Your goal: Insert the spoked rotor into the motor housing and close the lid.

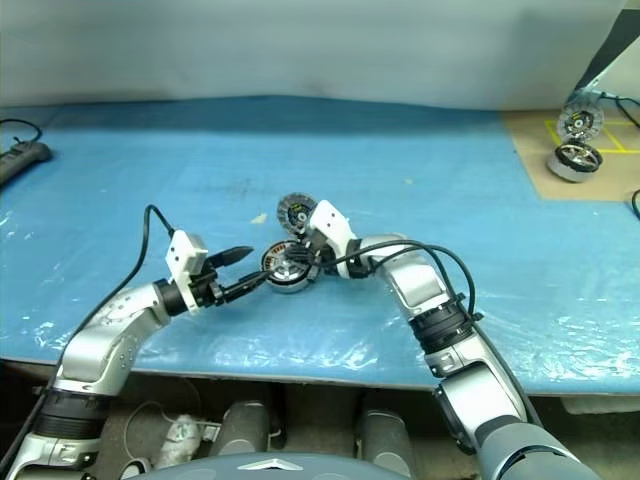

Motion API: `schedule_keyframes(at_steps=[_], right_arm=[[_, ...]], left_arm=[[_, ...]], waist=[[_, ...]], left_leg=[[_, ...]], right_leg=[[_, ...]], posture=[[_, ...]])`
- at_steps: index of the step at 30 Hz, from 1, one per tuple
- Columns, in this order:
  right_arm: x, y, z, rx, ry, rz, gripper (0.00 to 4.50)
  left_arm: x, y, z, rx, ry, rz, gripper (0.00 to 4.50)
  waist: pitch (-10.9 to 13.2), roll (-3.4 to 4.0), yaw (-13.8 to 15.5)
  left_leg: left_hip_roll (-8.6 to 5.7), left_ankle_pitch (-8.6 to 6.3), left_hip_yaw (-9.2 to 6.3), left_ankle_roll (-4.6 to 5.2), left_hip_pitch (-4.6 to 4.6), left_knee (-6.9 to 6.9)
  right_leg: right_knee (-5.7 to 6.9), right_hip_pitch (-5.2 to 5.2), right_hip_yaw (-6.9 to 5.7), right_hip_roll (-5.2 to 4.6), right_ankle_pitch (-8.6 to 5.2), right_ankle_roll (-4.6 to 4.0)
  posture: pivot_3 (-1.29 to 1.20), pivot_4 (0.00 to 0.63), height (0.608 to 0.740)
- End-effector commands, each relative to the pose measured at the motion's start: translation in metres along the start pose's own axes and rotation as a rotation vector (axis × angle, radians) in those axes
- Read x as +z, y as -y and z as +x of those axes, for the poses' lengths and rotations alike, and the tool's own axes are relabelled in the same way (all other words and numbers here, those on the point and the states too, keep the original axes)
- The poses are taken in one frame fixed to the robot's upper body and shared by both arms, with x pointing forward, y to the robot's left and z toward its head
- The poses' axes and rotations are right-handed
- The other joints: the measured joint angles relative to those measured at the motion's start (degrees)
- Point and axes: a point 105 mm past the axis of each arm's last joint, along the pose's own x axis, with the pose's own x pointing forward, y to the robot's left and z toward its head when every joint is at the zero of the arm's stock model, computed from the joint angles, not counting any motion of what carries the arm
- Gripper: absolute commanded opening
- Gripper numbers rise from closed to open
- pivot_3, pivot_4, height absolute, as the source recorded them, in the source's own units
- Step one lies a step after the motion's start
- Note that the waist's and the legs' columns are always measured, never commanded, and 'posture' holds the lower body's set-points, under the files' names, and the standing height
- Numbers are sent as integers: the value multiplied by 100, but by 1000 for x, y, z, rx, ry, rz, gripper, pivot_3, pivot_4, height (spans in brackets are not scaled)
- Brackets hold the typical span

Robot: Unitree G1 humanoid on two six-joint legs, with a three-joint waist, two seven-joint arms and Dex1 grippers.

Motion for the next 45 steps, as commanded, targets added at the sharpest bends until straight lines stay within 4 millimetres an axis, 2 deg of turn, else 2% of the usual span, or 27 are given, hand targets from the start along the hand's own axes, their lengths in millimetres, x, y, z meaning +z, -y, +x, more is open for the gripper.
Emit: schedule_keyframes(at_steps=[1,3,9,13,17,21,24,25,30,33,35,37,43,45], right_arm=[[-10,-7,4,18,-62,-83,14],[-25,-7,6,8,-134,-147,14],[-62,-9,2,26,-270,-226,14],[-45,-10,-5,50,-168,-149,14],[-27,-11,-8,79,-89,-113,14],[-25,-13,-4,88,-89,-109,14],[-40,-10,-1,60,-154,-153,14],[-37,-11,-1,63,-131,-129,14],[7,-10,-6,83,57,-27,14],[45,-13,-8,115,180,9,14],[55,-11,-4,100,185,-9,14],[52,-9,2,77,150,-35,14],[-7,-9,19,46,-82,-129,14],[-19,-9,20,31,-117,-152,14]], left_arm=[[15,3,9,-11,30,41,3665],[16,2,7,-11,30,41,3665],[11,-7,-20,-9,21,39,3665],[9,-12,-26,-11,20,39,3665],[7,-7,-19,-27,18,38,3665],[0,-8,-9,-31,15,32,3665],[-6,-11,-6,-30,13,32,3665],[-6,-11,-6,-31,13,33,3665],[-1,-17,-7,-32,17,40,3665],[8,-17,-9,-37,22,47,3665],[14,-14,-9,-45,27,51,3665],[16,-11,-8,-50,28,51,3665],[2,-11,-9,-52,14,41,3665],[-2,-14,-9,-50,10,38,3665]], waist=[[0,0,-3],[-1,-1,-10],[-5,0,-48],[-6,0,29],[-6,-1,20],[-6,-1,8],[-7,-1,-17],[-7,-2,-25],[-6,-4,-19],[-5,-4,-21],[-5,-4,-30],[-5,-4,-23],[-5,-6,-2],[-6,-6,-10]], left_leg=[[0,0,0,0,0,0],[0,0,0,-1,3,0],[1,-2,0,2,24,-2],[-1,-7,-1,8,78,-3],[-8,-7,-1,8,92,-10],[-5,-7,0,8,86,-32],[-5,-6,1,8,72,-40],[-6,-6,2,8,71,-41],[-5,-6,2,9,69,-42],[-5,-6,2,8,62,-41],[-4,-5,2,9,33,-39],[-4,-1,3,4,10,-36],[-5,2,3,-3,-1,-39],[-7,1,3,-3,3,-37]], right_leg=[[0,0,0,0,0,0],[0,2,0,0,0,0],[0,21,0,0,-1,0],[-12,83,1,-2,-3,4],[-28,99,12,-3,-5,9],[-28,84,8,-1,-3,4],[-29,68,6,0,-4,3],[-31,66,7,0,-4,3],[-33,65,6,0,-4,2],[-33,57,6,-1,-3,2],[-22,22,6,0,-2,0],[-17,-2,4,0,-2,0],[-25,-3,-1,-1,-2,0],[-26,-1,2,-1,-2,0]], posture=[[0,150,740],[0,150,740],[0,150,740],[0,150,740],[0,150,740],[0,150,740],[0,150,740],[0,150,740],[0,150,740],[0,150,740],[0,150,740],[0,150,740],[0,150,740],[0,150,740]])
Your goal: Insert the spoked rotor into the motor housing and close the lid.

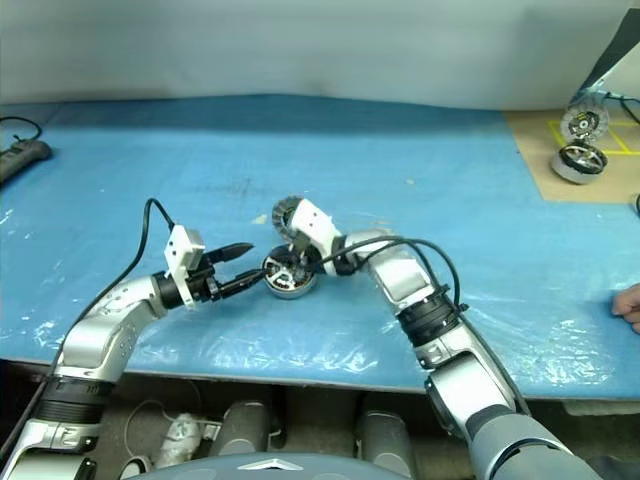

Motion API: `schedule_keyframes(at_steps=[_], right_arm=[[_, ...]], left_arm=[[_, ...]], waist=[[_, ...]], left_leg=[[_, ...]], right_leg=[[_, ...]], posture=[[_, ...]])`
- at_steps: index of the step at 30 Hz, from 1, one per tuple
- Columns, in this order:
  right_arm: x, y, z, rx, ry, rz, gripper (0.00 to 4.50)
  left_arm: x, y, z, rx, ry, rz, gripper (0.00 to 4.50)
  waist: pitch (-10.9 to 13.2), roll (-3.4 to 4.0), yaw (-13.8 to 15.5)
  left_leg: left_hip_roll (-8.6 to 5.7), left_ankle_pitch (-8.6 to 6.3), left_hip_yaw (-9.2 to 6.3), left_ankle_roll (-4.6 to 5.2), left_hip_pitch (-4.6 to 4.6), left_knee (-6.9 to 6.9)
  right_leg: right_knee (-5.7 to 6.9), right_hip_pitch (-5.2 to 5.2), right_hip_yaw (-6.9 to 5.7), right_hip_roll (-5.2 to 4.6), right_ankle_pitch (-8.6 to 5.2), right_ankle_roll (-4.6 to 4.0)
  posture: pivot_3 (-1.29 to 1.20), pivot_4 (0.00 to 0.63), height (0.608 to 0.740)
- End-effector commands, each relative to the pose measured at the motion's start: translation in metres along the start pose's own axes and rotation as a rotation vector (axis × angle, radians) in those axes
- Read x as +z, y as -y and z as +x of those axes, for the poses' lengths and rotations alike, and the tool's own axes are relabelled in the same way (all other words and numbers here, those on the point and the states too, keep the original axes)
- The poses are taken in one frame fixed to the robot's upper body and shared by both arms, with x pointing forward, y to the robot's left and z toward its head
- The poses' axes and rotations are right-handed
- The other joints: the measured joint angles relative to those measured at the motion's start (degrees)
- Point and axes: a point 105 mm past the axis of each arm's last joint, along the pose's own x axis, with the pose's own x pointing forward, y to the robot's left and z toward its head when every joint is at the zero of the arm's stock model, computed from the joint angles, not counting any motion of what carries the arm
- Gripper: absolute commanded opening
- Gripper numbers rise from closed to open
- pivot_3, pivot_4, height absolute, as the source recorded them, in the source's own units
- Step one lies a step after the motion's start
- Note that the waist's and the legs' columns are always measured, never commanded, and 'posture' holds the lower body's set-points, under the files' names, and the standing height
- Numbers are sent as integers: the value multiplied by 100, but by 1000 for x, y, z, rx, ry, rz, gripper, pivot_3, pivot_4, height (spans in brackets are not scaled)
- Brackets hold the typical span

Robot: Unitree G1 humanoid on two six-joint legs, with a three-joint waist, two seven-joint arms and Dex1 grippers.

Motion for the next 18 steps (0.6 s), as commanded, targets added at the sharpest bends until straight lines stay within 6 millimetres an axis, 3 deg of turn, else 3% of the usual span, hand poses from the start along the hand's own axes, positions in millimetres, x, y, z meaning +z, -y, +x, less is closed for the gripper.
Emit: schedule_keyframes(at_steps=[1,8,12,18], right_arm=[[-23,-2,4,-17,-84,-38,14],[-26,9,-1,-65,-95,-11,14],[-15,25,1,-125,-27,239,14],[-38,26,2,-157,-154,254,14]], left_arm=[[-1,-3,-1,-4,17,18,3665],[-2,-2,-3,-11,18,24,3665],[-1,1,0,-16,21,27,3665],[-7,-2,1,-15,16,21,3665]], waist=[[-1,-2,-9],[-1,-2,-1],[-1,-1,-1],[-1,-1,0]], left_leg=[[2,0,0,0,7,1],[2,-6,0,9,51,2],[2,-6,-1,9,54,2],[2,0,0,-1,39,-2]], right_leg=[[2,6,-1,0,0,0],[5,49,3,0,0,1],[8,49,4,0,0,1],[3,35,3,0,0,0]], posture=[[0,150,740],[0,150,740],[0,150,740],[0,150,740]])
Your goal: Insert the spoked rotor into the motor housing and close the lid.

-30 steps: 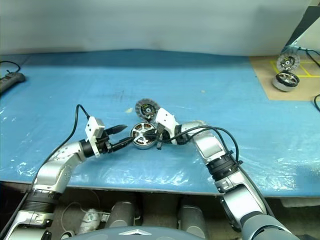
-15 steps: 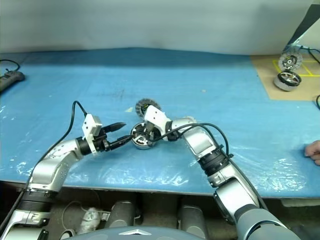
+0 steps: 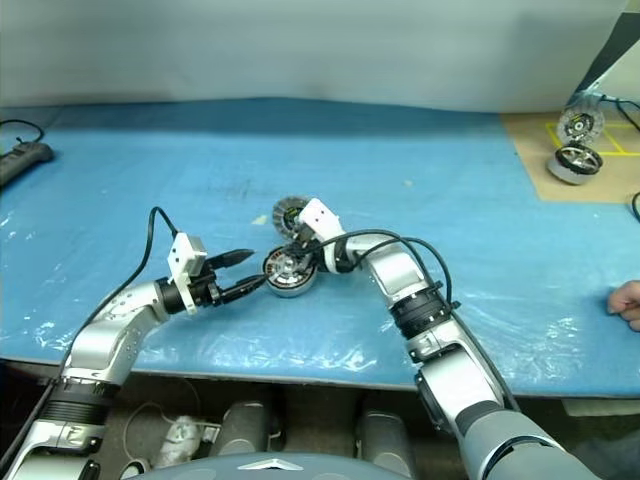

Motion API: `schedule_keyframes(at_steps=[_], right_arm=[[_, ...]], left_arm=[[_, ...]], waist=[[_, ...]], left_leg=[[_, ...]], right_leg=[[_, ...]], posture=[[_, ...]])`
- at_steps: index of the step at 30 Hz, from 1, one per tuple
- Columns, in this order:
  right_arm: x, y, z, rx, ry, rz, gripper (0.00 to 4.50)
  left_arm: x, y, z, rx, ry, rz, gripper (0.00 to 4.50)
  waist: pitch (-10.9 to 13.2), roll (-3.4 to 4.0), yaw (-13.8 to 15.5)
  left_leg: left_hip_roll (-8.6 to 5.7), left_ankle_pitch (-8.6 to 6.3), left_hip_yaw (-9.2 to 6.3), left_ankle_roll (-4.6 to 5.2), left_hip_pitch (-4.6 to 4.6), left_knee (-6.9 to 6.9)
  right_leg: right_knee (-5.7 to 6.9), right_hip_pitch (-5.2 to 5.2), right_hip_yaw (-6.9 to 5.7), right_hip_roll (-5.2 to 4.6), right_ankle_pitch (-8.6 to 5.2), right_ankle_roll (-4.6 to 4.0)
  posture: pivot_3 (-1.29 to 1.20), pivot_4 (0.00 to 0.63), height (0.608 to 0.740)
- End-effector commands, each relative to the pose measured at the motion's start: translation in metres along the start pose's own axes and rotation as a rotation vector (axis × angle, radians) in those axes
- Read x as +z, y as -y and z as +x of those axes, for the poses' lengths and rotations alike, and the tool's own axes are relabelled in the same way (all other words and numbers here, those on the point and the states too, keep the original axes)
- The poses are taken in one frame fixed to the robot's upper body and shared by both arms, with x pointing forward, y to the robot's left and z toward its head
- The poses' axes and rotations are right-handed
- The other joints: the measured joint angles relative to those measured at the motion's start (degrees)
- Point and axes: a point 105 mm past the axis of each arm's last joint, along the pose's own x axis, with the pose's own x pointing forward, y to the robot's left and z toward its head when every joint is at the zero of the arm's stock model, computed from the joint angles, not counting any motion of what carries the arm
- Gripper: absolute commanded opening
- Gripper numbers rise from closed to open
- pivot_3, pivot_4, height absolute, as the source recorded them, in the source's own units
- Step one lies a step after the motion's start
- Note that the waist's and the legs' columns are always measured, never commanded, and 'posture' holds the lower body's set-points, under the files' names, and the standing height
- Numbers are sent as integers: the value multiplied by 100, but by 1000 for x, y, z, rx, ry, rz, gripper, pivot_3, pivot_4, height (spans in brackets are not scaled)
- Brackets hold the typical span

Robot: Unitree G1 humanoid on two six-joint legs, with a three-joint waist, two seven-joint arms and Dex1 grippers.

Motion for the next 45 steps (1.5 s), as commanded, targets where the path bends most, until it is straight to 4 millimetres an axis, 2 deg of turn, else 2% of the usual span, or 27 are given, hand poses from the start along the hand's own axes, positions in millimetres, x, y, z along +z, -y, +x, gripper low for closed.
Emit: schedule_keyframes(at_steps=[1,3,5,10,13,15,17,21,24,27,30,36,40,45], right_arm=[[-33,2,1,-36,-141,-29,14],[-40,-2,1,-15,-163,-65,14],[-35,-8,0,7,-128,-105,14],[24,-23,-20,108,203,-48,14],[38,-21,-36,123,281,5,14],[39,-24,-49,148,299,31,14],[31,-23,-64,143,286,58,14],[-9,-6,-91,-4,184,101,14],[-33,18,-107,-173,147,148,14],[-43,53,-118,-395,159,187,14],[-29,67,-116,-468,217,177,14],[3,64,-80,-388,266,121,14],[42,45,-56,-230,349,107,14],[57,14,-37,-28,338,48,14]], left_arm=[[2,-3,-1,-4,17,27,3665],[1,-4,-2,-3,17,27,3665],[0,-5,-1,-3,17,29,3665],[6,-4,2,-9,29,32,3665],[10,-5,3,-9,47,22,3665],[19,-7,7,6,73,30,3665],[29,-5,11,-2,98,36,3665],[40,4,13,-20,113,57,3665],[49,14,15,-24,120,59,3665],[50,23,14,-30,114,54,3665],[49,27,11,-38,102,51,3665],[49,23,4,-50,80,57,3665],[53,21,4,-53,76,60,3665],[49,18,15,-48,65,49,3665]], waist=[[0,0,1],[-1,0,3],[-1,1,10],[0,0,11],[1,1,-2],[1,0,9],[2,-1,27],[2,-2,77],[3,-3,26],[3,-2,-26],[4,0,-54],[5,1,-106],[6,4,-124],[6,4,-105]], left_leg=[[0,0,0,0,0,-2],[0,0,0,0,0,-2],[-1,-1,0,1,3,-2],[-1,-2,0,3,0,-2],[0,-1,0,3,-33,1],[1,0,1,4,-40,2],[1,-1,0,4,-42,2],[-1,-1,0,3,-43,-1],[-1,-1,0,3,-40,-1],[1,-1,0,3,-28,0],[-1,0,1,2,-25,0],[-2,1,1,2,-38,0],[-3,0,1,3,-43,0],[-2,0,0,3,-43,2]], right_leg=[[0,-1,0,0,0,0],[-1,0,-1,0,0,0],[-2,4,0,0,0,0],[-4,1,1,-1,0,1],[0,-36,0,0,1,1],[1,-41,-2,0,1,0],[0,-40,-3,0,1,0],[-15,-30,-6,0,1,1],[-15,-32,-5,0,1,1],[-4,-32,-2,1,1,1],[-1,-32,-1,1,1,1],[-3,-39,-3,1,1,0],[-3,-43,-4,1,1,0],[-2,-40,-5,1,1,-1]], posture=[[0,150,740],[0,150,740],[0,150,740],[0,150,740],[0,150,740],[0,150,740],[0,150,740],[0,150,740],[0,150,740],[0,150,740],[0,150,740],[0,150,740],[0,150,740],[0,150,740]])
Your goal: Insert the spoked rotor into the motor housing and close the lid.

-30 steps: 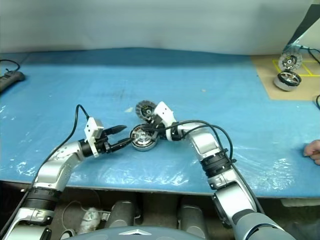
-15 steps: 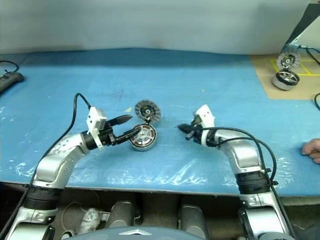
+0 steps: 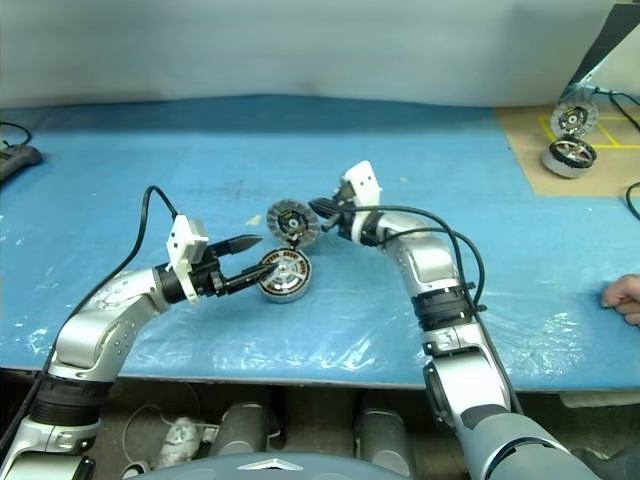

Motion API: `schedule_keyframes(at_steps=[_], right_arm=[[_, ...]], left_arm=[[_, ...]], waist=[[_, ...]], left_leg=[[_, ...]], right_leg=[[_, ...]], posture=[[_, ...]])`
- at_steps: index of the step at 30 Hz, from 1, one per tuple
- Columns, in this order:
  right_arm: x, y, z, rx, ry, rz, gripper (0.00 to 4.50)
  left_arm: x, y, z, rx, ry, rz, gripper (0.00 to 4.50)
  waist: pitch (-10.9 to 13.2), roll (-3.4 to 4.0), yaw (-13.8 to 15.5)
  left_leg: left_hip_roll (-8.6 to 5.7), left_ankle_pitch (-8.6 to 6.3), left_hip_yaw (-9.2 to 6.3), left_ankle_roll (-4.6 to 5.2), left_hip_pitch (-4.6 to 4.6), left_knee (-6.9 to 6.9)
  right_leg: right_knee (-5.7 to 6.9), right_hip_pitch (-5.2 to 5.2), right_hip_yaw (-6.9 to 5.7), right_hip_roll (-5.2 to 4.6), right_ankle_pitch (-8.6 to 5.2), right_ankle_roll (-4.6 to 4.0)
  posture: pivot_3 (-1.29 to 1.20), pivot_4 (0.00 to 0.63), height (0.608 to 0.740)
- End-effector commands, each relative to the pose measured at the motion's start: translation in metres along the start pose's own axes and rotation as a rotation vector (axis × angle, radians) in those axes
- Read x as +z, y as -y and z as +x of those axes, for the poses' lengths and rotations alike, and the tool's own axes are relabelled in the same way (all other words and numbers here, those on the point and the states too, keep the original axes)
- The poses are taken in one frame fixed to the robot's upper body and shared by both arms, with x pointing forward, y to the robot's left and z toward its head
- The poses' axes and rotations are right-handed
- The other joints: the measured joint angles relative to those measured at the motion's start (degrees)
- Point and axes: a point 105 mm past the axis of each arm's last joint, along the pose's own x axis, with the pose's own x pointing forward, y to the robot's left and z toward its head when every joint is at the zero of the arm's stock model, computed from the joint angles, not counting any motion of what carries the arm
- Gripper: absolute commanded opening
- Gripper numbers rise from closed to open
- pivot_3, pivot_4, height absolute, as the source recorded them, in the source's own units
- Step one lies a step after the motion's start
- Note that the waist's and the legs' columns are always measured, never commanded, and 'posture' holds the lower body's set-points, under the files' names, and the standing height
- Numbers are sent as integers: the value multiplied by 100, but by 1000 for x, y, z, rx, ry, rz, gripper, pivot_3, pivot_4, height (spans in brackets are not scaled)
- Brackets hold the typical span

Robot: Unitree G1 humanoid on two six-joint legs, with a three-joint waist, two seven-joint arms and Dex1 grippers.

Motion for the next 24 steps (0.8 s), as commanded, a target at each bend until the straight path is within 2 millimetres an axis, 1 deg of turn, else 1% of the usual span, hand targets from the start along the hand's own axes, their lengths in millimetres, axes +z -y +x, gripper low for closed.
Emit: schedule_keyframes(at_steps=[1,2,4,7,10,13,15,17,18,22,24], right_arm=[[7,-24,5,149,17,-6,14],[4,-35,3,213,-1,-14,14],[-1,-46,0,279,-31,-30,14],[-15,-51,-5,318,-96,-62,14],[-20,-52,-5,322,-114,-68,14],[-25,-53,-1,311,-123,-72,14],[-27,-54,1,308,-125,-73,14],[-29,-57,3,308,-130,-77,14],[-30,-59,4,313,-134,-82,14],[-38,-65,6,343,-173,-147,14],[-42,-68,6,360,-191,-160,14]], left_arm=[[4,-3,6,0,16,13,3665],[-3,-2,7,-12,-3,-8,3665],[-11,1,6,-35,-23,-35,3665],[-17,5,-4,-53,-35,-80,3665],[-22,8,-22,-62,-63,-103,3665],[-27,25,-44,-140,-126,-169,3665],[-26,33,-51,-170,-151,-180,3665],[-25,31,-57,-163,-163,-191,3665],[-25,27,-58,-152,-164,-195,3665],[-30,12,-58,-126,-169,-191,3665],[-33,8,-58,-122,-167,-189,3665]], waist=[[0,0,14],[0,0,13],[0,0,12],[0,-1,-15],[0,-1,-35],[0,-1,-46],[2,1,-23],[2,1,16],[2,1,26],[2,1,35],[2,1,27]], left_leg=[[0,0,0,0,0,0],[-1,0,0,0,0,1],[-1,0,0,0,-1,3],[2,1,0,0,0,2],[5,0,-1,0,2,1],[7,-1,0,0,5,2],[5,-2,0,1,4,1],[4,-2,0,2,4,2],[3,-3,0,3,7,3],[3,-4,0,4,15,8],[4,-2,0,0,16,8]], right_leg=[[0,1,0,0,0,0],[0,2,0,-1,0,0],[-1,2,0,-1,0,0],[0,0,-2,0,1,1],[1,-1,-2,2,0,0],[5,-2,-1,4,0,-1],[4,-2,-1,3,-1,-1],[3,2,-1,2,-1,-1],[3,4,-1,1,-1,-1],[5,13,1,1,0,0],[7,13,1,1,0,0]], posture=[[0,150,740],[0,150,740],[0,150,740],[0,150,740],[0,150,740],[0,150,740],[0,150,740],[0,150,740],[0,150,740],[0,150,740],[0,150,740]])
